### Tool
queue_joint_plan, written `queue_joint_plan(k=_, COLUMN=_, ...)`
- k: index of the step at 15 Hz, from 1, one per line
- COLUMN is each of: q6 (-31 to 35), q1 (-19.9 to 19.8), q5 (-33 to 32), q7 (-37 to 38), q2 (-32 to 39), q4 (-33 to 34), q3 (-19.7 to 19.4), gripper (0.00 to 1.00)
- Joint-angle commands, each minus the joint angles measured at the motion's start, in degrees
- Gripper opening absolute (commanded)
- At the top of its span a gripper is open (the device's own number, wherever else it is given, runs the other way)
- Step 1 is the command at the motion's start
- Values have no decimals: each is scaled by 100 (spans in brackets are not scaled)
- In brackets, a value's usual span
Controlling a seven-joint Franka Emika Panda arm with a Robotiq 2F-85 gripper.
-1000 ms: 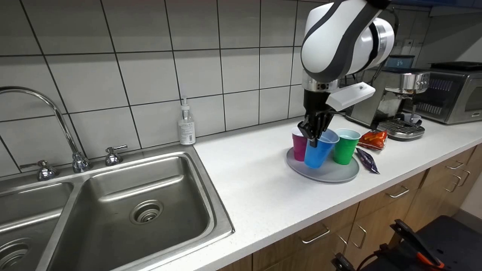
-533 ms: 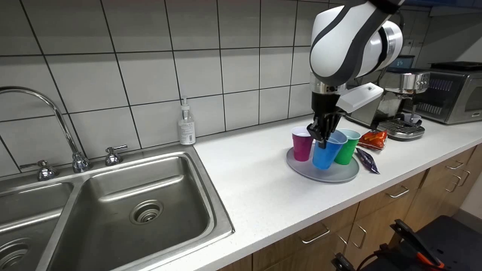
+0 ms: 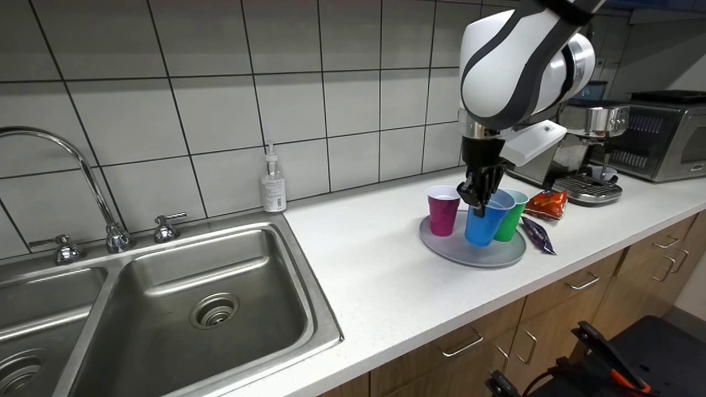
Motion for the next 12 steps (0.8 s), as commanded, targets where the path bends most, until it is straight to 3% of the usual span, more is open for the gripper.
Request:
queue_joint_plan(k=1, q6=59, q1=-90, q5=-195, q7=-45, q2=74, q4=38, q3=1, gripper=1)
queue_joint_plan(k=12, q6=58, q1=-82, q5=-274, q7=49, q2=504, q4=292, q3=-35, gripper=1)
